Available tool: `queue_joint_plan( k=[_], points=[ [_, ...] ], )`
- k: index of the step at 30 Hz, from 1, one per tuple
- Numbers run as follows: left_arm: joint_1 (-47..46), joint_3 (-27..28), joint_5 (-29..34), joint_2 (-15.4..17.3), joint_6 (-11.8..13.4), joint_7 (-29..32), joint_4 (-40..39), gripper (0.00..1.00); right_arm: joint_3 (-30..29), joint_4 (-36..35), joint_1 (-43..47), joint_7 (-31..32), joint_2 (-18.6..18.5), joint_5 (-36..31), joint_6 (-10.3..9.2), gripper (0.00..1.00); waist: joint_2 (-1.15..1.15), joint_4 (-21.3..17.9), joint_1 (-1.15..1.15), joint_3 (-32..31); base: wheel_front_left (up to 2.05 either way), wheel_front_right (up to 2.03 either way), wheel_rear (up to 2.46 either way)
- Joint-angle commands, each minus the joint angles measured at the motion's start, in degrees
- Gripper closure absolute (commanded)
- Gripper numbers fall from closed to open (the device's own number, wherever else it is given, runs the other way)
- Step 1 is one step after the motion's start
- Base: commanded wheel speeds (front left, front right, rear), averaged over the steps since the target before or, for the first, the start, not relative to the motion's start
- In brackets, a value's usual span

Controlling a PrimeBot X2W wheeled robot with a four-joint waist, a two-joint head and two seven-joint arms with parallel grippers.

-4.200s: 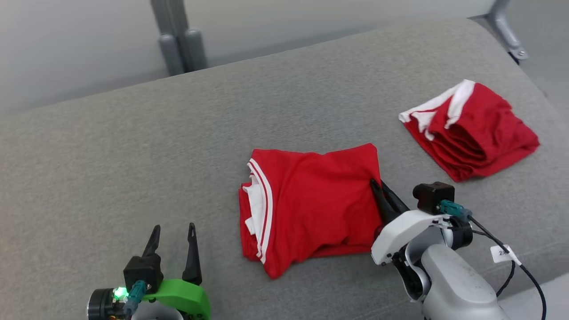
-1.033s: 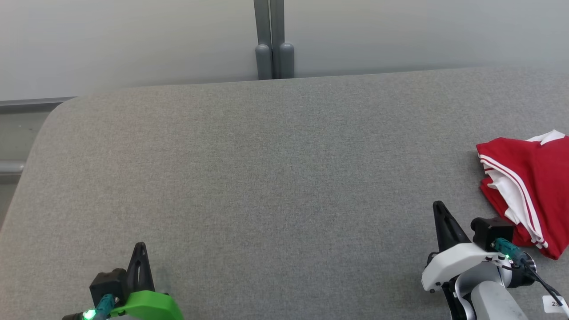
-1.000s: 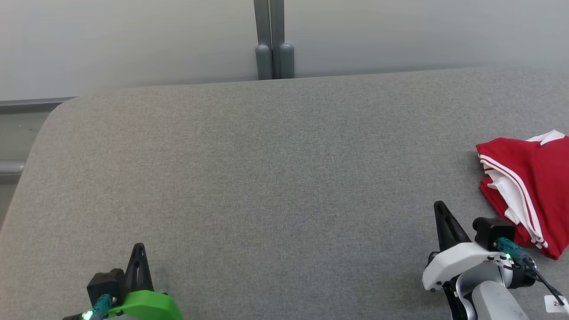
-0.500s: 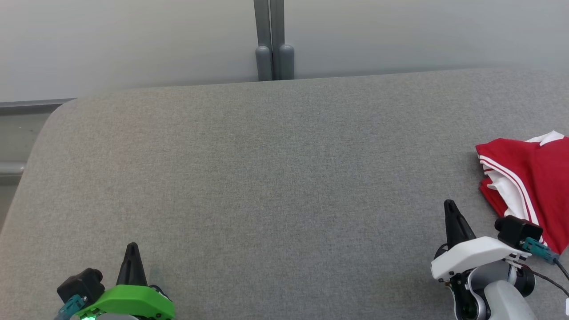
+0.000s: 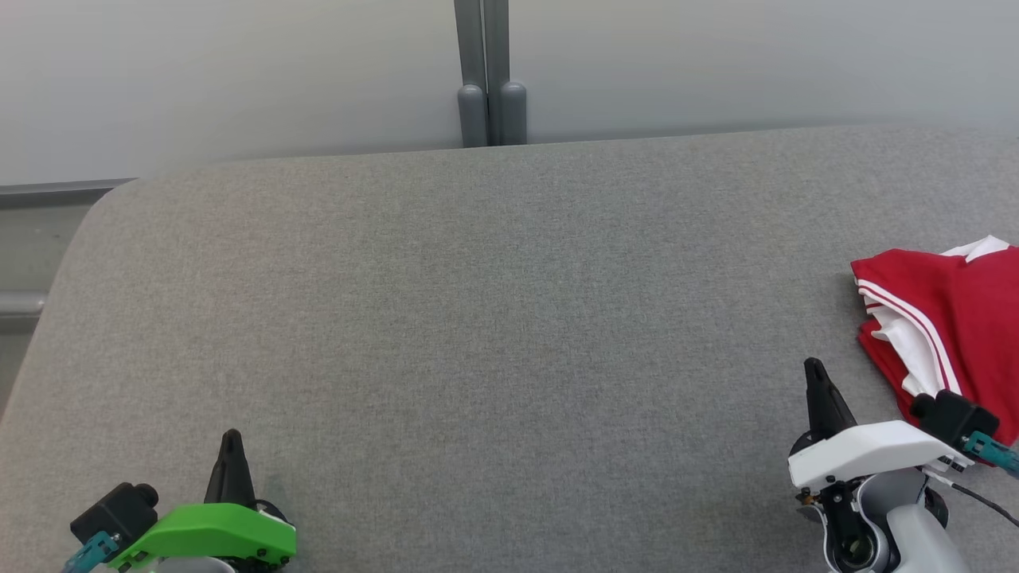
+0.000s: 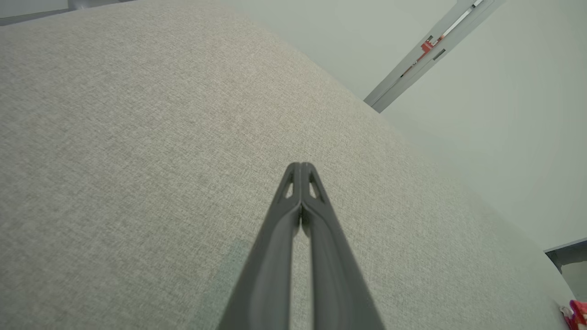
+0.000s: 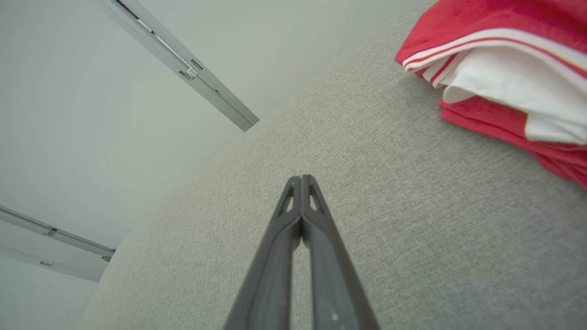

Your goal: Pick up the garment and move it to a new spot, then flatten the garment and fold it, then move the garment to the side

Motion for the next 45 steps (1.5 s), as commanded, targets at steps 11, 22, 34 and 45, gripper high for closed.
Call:
queue_joint_plan(
  k=[11, 22, 34, 45],
  points=[
    [-2.06, 1.11, -9.94, 0.39, -1.45, 2.45, -1.92, 1.00, -0.79, -2.58, 0.18, 2.43, -0.38, 10.01, -0.02, 1.00, 0.00, -0.02, 0.00, -0.18, 0.00, 0.00, 0.00],
    [-2.45, 1.77, -17.43, 0.45, -2.46, 4.33, -2.75, 1.00, -1.28, -3.80, 0.73, 4.32, -0.42, 17.61, -0.01, 1.00, 0.00, -0.04, 0.00, -0.35, 0.00, 0.00, 0.00],
    [-2.79, 2.49, -25.04, 0.51, -3.43, 6.33, -3.54, 1.00, -1.79, -5.06, 1.16, 6.27, -0.47, 25.33, -0.01, 1.00, 0.00, -0.06, 0.00, -0.55, 0.00, 0.00, 0.00],
    [-3.07, 3.04, -31.09, 0.56, -4.22, 7.86, -4.22, 1.00, -2.19, -6.03, 1.59, 7.79, -0.51, 31.46, -0.02, 1.00, 0.00, -0.08, 0.00, -0.72, 0.00, 0.00, 0.00]
  ],
)
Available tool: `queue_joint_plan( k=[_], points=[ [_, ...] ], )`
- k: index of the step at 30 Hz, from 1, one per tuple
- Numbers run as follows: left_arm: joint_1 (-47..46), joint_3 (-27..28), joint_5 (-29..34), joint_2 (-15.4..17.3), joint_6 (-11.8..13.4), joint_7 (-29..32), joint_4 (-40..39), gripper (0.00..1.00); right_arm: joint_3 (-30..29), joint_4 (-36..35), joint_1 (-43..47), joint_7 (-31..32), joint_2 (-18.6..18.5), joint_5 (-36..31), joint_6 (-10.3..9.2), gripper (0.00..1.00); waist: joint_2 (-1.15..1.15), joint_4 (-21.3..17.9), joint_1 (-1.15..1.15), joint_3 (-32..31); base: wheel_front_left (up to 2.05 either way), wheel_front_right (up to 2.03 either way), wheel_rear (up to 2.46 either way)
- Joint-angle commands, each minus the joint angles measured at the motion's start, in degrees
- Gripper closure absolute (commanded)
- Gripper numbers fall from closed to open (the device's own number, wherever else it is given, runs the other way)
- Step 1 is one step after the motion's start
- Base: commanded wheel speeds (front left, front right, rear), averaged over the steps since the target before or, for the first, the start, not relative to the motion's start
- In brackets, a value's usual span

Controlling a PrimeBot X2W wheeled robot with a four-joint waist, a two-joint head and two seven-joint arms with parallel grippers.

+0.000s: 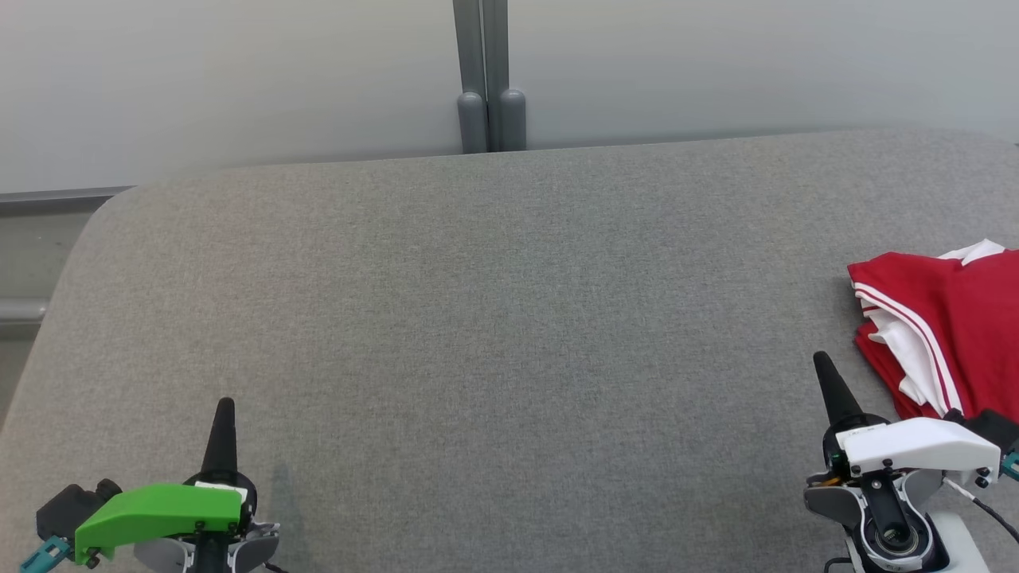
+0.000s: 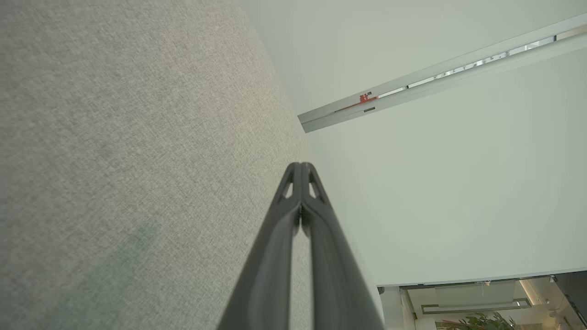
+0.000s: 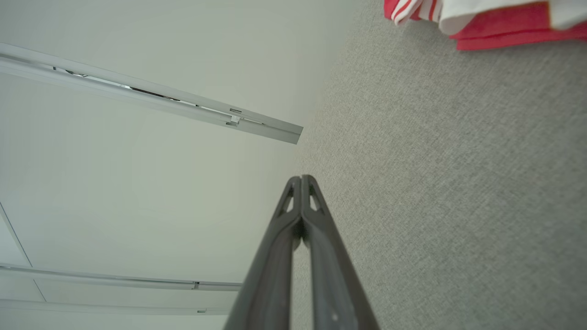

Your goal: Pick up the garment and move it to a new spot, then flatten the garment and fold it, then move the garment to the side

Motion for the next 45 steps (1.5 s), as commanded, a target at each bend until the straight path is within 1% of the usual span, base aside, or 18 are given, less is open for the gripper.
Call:
queue_joint_plan(
  k=[1, 26, 45],
  points=[
    [-1.31, 0.36, -1.39, 0.46, -0.52, 0.31, -0.71, 1.00, -0.23, -0.86, 0.26, 0.41, -0.34, 1.53, 0.04, 1.00, 0.00, 0.00, 0.00, -0.02, 0.00, 0.00, 0.00],
    [-1.77, 1.47, -13.53, 0.54, -2.04, 3.42, -1.94, 1.00, -1.00, -2.76, 1.15, 3.42, -0.40, 13.67, 0.03, 1.00, 0.00, -0.05, 0.00, -0.42, 0.00, 0.00, 0.00],
    [-2.14, 2.13, -21.09, 0.58, -3.11, 5.32, -2.71, 1.00, -1.52, -4.00, 1.68, 5.46, -0.43, 21.42, 0.02, 1.00, 0.00, -0.08, 0.00, -0.72, 0.00, 0.00, 0.00]
  ],
)
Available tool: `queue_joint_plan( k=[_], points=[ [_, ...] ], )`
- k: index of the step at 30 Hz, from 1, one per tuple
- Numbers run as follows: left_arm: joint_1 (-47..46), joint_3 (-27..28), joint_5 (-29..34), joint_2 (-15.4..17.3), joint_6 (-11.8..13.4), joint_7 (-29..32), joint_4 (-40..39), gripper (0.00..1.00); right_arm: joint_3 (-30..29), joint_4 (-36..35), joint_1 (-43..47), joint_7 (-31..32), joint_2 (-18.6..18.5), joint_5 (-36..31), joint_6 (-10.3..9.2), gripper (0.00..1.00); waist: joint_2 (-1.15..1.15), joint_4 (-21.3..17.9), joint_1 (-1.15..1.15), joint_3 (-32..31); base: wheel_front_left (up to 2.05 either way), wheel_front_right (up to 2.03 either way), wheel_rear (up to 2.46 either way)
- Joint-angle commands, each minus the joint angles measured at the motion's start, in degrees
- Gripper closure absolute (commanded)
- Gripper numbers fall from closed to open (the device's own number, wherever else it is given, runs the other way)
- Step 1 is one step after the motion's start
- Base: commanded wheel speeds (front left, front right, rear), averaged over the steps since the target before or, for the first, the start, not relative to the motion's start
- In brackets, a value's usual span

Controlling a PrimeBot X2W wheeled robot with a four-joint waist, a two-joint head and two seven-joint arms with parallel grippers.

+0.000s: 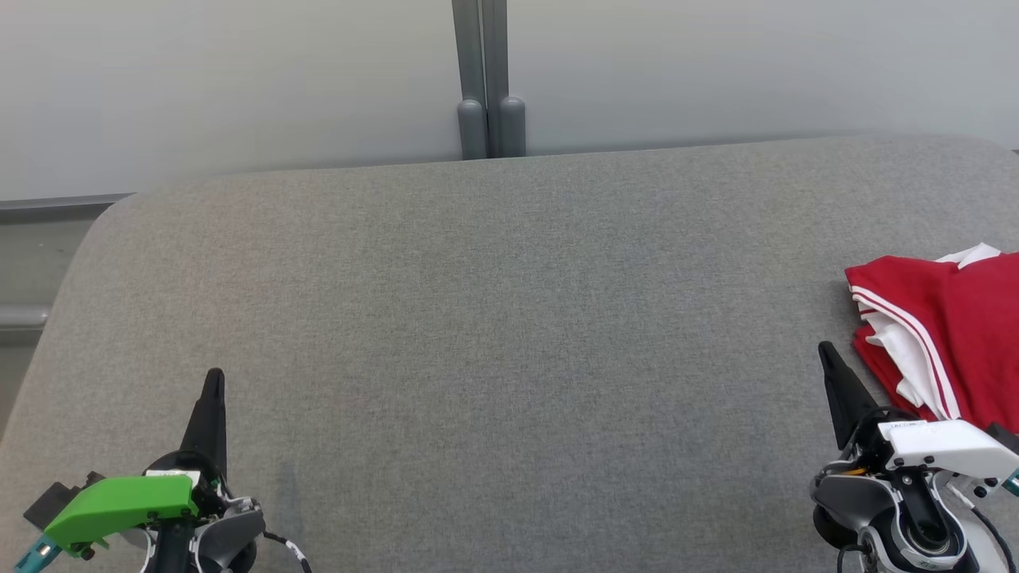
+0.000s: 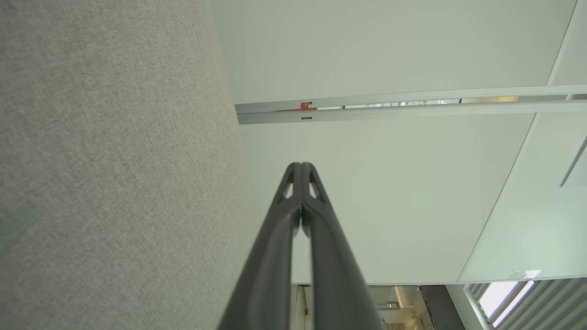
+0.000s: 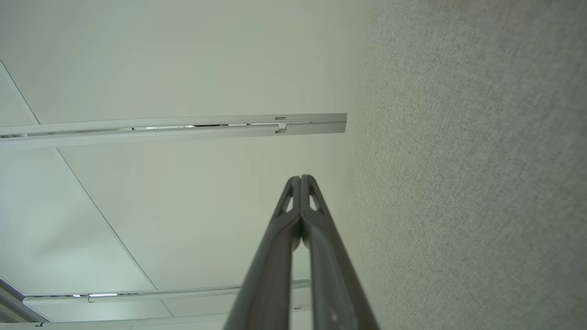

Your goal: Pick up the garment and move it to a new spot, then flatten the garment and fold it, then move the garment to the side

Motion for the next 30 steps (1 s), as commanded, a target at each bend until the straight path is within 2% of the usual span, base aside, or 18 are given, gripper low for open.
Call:
queue_joint_plan(
  k=[1, 30],
  points=[
    [-0.96, 0.28, -1.25, 0.39, -0.50, 0.18, -0.31, 1.00, -0.18, -0.52, 0.69, 0.48, -0.25, 1.14, 0.02, 1.00, 0.00, 0.00, 0.00, -0.02, 0.00, 0.00, 0.00],
    [-0.85, 0.28, -1.22, 0.39, -0.54, 0.33, -0.30, 1.00, -0.17, -0.53, 0.67, 0.50, -0.25, 1.36, 0.02, 1.00, 0.00, 0.00, 0.00, -0.04, 0.00, 0.00, 0.00]
  ],
)
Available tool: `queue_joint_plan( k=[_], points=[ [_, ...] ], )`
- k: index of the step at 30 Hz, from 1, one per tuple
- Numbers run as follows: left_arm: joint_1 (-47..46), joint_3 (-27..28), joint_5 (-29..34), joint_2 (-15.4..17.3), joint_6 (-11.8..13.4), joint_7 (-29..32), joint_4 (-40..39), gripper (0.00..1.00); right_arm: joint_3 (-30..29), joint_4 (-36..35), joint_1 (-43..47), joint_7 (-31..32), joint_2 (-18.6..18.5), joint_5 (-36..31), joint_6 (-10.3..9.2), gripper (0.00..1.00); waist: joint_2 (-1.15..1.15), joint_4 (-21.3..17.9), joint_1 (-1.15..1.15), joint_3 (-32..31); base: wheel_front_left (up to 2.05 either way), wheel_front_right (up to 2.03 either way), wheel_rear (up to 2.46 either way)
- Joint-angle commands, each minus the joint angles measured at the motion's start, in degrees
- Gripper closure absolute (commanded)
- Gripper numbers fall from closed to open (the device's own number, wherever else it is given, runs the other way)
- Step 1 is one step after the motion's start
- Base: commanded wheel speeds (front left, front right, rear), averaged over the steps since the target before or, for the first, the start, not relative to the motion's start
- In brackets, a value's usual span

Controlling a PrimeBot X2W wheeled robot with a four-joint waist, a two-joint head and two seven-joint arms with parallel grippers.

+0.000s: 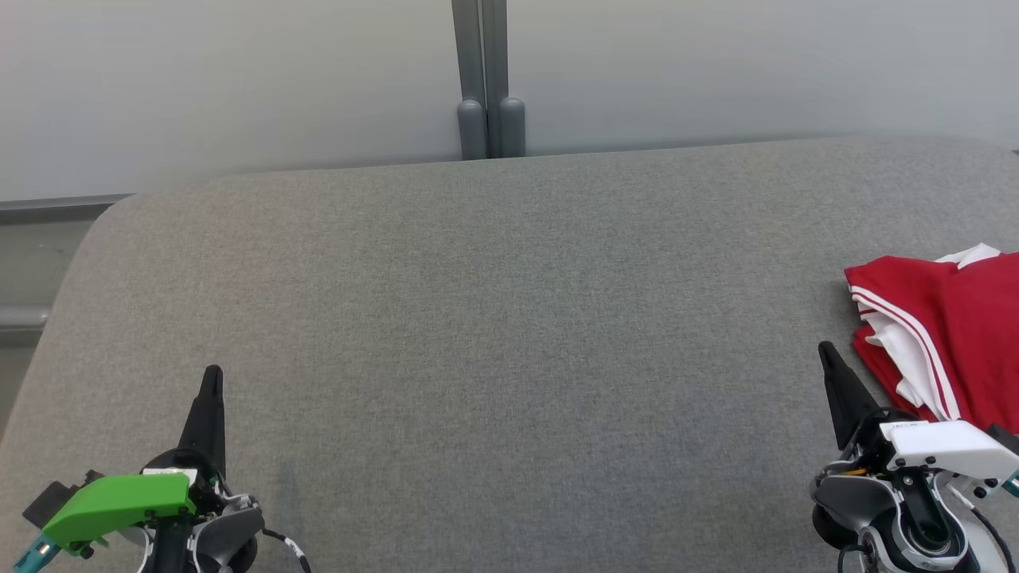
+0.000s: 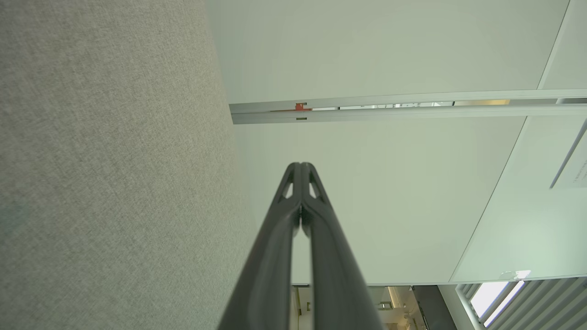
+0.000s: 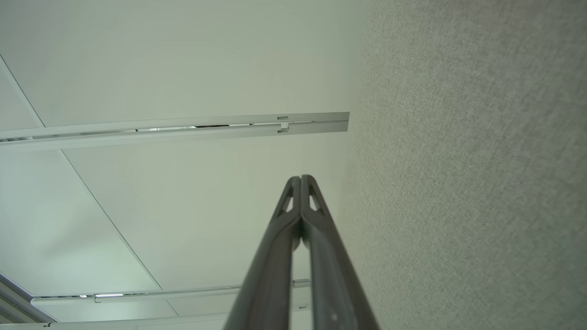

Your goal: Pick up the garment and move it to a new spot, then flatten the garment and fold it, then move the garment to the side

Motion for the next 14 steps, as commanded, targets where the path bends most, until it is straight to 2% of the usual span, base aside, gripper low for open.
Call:
queue_joint_plan(
  k=[1, 14],
  points=[
    [-0.65, 0.18, -0.02, 0.38, -0.30, 0.26, -0.14, 1.00, -0.09, -0.32, 0.55, 0.19, -0.24, 0.39, 0.02, 1.00, 0.00, 0.00, 0.00, 0.00, 0.00, 0.00, 0.00],
    [-0.65, 0.17, -0.02, 0.38, -0.31, 0.26, -0.14, 1.00, -0.09, -0.32, 0.55, 0.19, -0.24, 0.39, 0.02, 1.00, 0.00, 0.00, 0.00, 0.00, 0.00, 0.00, 0.00]
  ],
)
